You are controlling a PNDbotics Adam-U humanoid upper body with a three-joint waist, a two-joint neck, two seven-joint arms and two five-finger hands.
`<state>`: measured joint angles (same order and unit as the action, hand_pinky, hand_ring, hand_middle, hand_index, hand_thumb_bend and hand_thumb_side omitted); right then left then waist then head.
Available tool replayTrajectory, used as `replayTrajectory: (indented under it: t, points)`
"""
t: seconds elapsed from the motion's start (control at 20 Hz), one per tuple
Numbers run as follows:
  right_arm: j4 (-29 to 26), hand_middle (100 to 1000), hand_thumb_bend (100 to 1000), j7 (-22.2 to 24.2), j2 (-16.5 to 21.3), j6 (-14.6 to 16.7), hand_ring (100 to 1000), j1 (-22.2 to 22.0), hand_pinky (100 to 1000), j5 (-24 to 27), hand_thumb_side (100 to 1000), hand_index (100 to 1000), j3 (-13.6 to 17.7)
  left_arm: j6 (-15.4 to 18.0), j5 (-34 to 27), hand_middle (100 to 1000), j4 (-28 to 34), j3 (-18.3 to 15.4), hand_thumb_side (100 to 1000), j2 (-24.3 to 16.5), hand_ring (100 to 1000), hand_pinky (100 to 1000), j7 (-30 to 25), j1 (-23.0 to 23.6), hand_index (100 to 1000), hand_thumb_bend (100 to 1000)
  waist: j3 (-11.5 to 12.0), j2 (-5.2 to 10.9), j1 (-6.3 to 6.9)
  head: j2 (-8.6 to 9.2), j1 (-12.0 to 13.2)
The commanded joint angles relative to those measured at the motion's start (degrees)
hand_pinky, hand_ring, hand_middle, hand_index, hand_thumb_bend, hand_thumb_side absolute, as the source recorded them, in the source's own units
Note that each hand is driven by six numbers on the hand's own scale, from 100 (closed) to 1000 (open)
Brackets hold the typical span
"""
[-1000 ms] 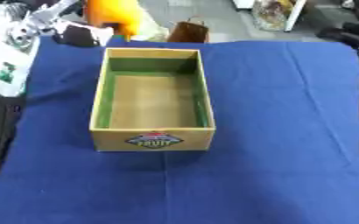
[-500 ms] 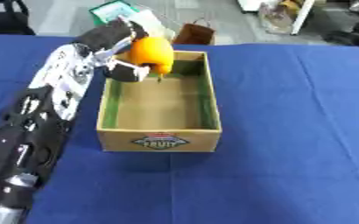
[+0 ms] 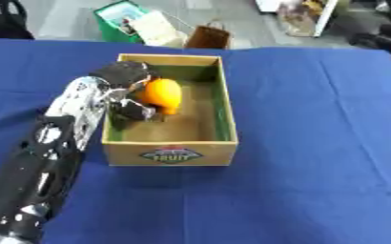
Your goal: Pick up objects on the table and place them in the box.
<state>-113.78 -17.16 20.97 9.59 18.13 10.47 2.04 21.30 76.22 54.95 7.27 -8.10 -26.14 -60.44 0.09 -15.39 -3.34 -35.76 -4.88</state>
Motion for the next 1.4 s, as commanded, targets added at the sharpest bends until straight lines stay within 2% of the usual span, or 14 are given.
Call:
replayTrajectory:
  t: [0.05, 0.15, 0.2, 0.25, 0.3, 0.5, 0.6, 0.65, 0.8, 0.95, 1.1, 1.2, 1.4]
  points:
    - [-0.82, 718, 100, -0.06, 0.93, 0.08, 753, 0.50, 771, 0.04, 1000, 808, 0.28, 1.46, 1.46, 784, 0.65, -0.21, 706, -0.40, 740, 603, -1.75, -0.87, 933, 450, 0.06, 1.09, -0.10, -0.44, -0.88]
    - [-0.82, 718, 100, -0.08, 0.89, 0.09, 753, 0.48, 771, 0.05, 1000, 808, 0.29, 1.67, 2.02, 794, 1.00, -0.38, 782, -0.52, 747, 611, -1.97, -0.85, 947, 576, 0.10, 1.13, -0.19, -0.43, -1.12]
    - [-0.82, 718, 100, -0.08, 0.87, 0.10, 753, 0.48, 771, 0.06, 1000, 808, 0.28, 1.69, 2.30, 794, 1.20, -0.42, 782, -0.56, 747, 611, -1.95, -0.83, 947, 576, 0.12, 1.14, -0.22, -0.40, -1.14]
    - [-0.82, 718, 100, -0.08, 0.86, 0.10, 753, 0.48, 771, 0.06, 1000, 808, 0.28, 1.65, 2.56, 804, 1.38, -0.46, 826, -0.60, 754, 619, -1.90, -0.81, 957, 659, 0.14, 1.15, -0.25, -0.35, -1.09]
    - [-0.82, 718, 100, -0.09, 0.86, 0.10, 753, 0.47, 771, 0.06, 1000, 808, 0.29, 1.53, 2.85, 809, 1.59, -0.49, 845, -0.64, 758, 622, -1.78, -0.80, 962, 697, 0.15, 1.16, -0.28, -0.29, -1.01]
    - [-0.82, 717, 100, -0.13, 0.80, 0.07, 754, 0.37, 771, 0.04, 1000, 808, 0.33, 0.08, 3.81, 839, 2.90, -0.68, 866, -0.79, 777, 636, 0.47, -0.72, 966, 751, 0.16, 1.20, -0.34, 0.10, -0.42]
    - [-0.82, 717, 100, -0.12, 0.78, 0.07, 754, 0.40, 771, 0.05, 1000, 808, 0.31, -0.85, 4.11, 837, 3.45, -0.64, 865, -0.74, 778, 636, 2.68, -0.62, 963, 733, 0.16, 1.23, -0.32, 0.30, -0.10]
    - [-0.82, 717, 100, -0.12, 0.78, 0.07, 754, 0.40, 771, 0.06, 1000, 808, 0.32, -1.35, 4.15, 831, 3.77, -0.69, 856, -0.74, 775, 633, 3.90, -0.63, 954, 679, 0.16, 1.25, -0.31, 0.37, 0.03]
    - [-0.82, 717, 100, -0.20, 0.78, 0.11, 754, 0.36, 771, 0.07, 1000, 808, 0.39, -3.04, 3.35, 821, 5.38, -1.14, 847, -0.86, 771, 627, 8.04, -0.49, 947, 608, 0.17, 1.32, -0.23, 0.25, 0.11]
    - [-0.82, 717, 100, -0.27, 0.85, 0.17, 754, 0.36, 770, 0.08, 1000, 808, 0.45, -4.49, -0.39, 801, 8.63, -2.16, 860, -1.36, 765, 628, 12.20, -0.12, 938, 482, 0.30, 1.38, -0.12, -0.32, 0.01]
    - [-0.82, 717, 100, -0.46, 1.00, 0.24, 754, 0.30, 770, 0.03, 1000, 808, 0.62, -7.26, -10.37, 757, 14.29, -4.22, 851, -2.57, 744, 611, 20.11, 0.64, 921, 386, 0.52, 1.40, 0.01, -0.56, -0.09]
    - [-0.82, 717, 100, -0.56, 1.10, 0.27, 754, 0.24, 770, -0.02, 1000, 808, 0.69, -8.87, -18.06, 744, 16.93, -4.88, 852, -3.60, 738, 607, 23.66, 1.10, 906, 384, 0.71, 1.42, 0.09, -0.64, -0.25]
    - [-0.82, 718, 100, -0.70, 1.20, 0.27, 754, 0.18, 770, -0.11, 1000, 808, 0.78, -11.10, -32.61, 701, 21.88, -5.95, 819, -6.02, 714, 589, 24.15, 1.45, 854, 326, 1.06, 1.48, 0.13, -0.59, -0.61]
